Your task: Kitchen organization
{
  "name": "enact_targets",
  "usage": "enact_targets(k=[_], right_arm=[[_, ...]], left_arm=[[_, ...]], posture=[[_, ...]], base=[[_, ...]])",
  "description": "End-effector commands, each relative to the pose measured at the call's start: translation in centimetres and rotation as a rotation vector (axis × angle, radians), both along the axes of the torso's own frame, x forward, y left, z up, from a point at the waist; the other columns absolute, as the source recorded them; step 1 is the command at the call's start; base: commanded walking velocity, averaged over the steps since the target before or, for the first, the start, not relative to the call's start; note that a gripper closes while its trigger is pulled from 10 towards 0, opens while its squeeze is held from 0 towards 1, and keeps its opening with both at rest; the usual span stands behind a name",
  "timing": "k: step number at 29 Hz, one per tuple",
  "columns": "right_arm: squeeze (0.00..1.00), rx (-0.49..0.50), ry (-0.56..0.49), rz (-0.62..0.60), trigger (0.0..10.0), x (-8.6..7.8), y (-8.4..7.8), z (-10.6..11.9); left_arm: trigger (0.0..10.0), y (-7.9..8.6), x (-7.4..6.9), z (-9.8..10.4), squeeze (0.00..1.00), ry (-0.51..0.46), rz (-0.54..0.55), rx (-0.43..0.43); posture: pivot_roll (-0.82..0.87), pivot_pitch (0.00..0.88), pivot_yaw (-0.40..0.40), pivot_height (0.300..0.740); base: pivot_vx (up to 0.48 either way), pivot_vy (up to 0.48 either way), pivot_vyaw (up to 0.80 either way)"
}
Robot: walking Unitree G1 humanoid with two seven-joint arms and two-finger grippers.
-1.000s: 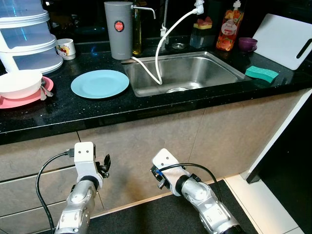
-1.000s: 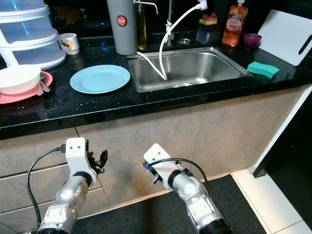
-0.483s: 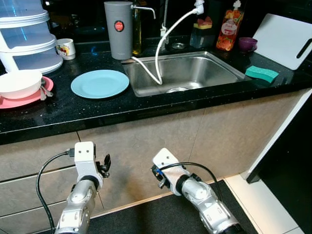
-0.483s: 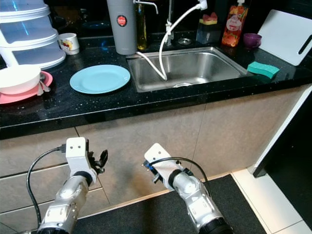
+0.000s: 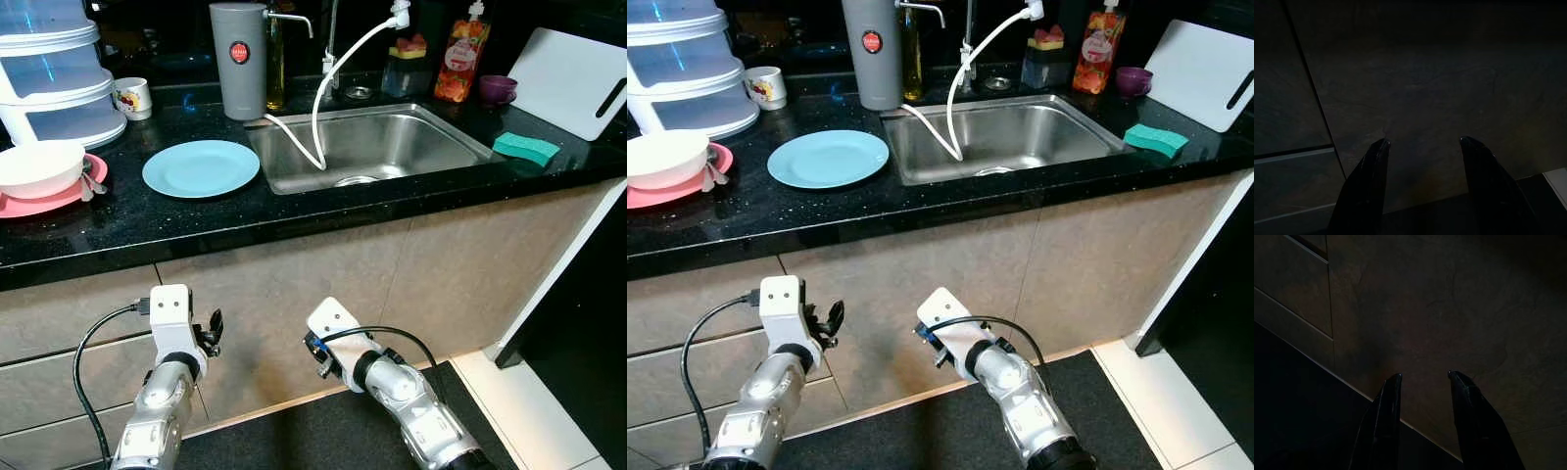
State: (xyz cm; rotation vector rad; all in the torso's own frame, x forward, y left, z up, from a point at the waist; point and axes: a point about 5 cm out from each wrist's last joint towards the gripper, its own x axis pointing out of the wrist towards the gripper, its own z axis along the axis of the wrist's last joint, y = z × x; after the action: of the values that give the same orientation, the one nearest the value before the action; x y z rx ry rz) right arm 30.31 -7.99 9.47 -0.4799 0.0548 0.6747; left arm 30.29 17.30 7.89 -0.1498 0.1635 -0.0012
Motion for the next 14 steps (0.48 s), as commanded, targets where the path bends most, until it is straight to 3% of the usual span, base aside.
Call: enact_targets(k=[1, 14], right_arm=[[0.00, 0.006, 0.009, -0.004, 10.0, -0.03, -0.38, -0.24], [0.00, 0.005, 0.010, -0.002, 10.0, 0.14, -0.55, -0.09]], left_arm=[[10.0, 0.10, -0.22, -0.45, 0.00, 0.011, 0.013, -0.019], [10.0, 0.10, -0.19, -0.25, 0.00, 0.003, 0.026, -0.027]], posture=[[-0.10, 0.042, 0.013, 0.740], [-0.10, 0.054, 0.002, 0.740]], base=[[0.000, 0.000, 0.00], [0.000, 0.000, 0.00]])
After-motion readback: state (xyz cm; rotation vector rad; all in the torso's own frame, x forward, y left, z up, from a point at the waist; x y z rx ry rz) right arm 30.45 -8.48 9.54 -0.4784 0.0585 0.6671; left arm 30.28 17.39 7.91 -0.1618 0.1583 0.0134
